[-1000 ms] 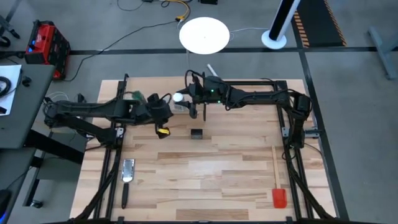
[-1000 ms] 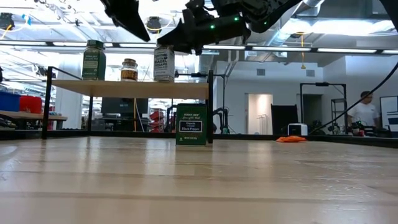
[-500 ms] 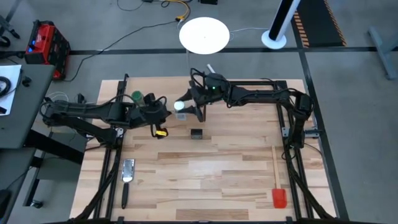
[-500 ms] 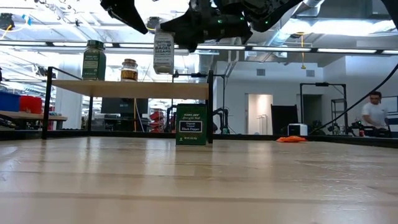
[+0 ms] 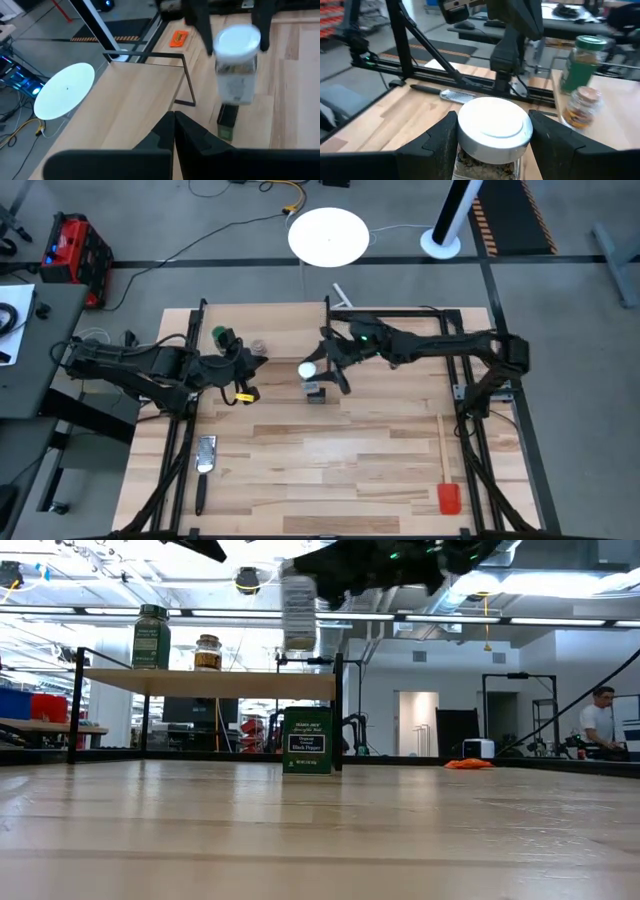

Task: Shelf spices
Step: Remove the white seasoning bottle from the shelf

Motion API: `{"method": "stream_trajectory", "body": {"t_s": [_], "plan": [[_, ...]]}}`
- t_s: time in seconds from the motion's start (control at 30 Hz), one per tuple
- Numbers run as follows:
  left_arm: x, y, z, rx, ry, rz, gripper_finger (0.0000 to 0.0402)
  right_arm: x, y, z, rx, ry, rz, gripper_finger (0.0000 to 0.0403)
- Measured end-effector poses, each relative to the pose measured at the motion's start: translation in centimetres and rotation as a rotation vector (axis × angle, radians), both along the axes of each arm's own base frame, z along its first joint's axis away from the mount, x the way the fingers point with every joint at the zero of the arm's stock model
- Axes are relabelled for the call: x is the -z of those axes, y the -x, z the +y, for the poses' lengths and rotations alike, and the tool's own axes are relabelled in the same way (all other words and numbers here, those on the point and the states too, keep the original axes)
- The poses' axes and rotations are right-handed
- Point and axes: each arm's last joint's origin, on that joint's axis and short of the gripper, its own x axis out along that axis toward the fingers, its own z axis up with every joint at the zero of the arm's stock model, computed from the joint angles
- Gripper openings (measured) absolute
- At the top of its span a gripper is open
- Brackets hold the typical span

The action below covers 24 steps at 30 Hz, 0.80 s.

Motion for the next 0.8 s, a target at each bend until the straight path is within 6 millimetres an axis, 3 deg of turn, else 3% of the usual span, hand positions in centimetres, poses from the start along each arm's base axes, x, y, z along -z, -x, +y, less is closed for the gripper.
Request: {"method": "stream_trajectory", "body": {"t_s": [0.23, 0.47, 0.8], "plan": [[-0.2, -0.4, -0.3, 0.030, -0.026, -0.012, 0.0000, 1.6, 5.1, 2.5, 0.116, 0.064, 0.008, 0.0211], [-0.3, -0.4, -0.3, 0.030, -0.046, -0.014, 0.0000, 6.0, 7.8, 5.3, 0.129, 0.077, -0.044, 0.0211], [-0.4, -0.4, -0.2, 0.038, -0.095, 0.009, 0.0000, 10.6, 10.7, 5.1, 0.267, 0.077, -0.075, 0.0211]]}}
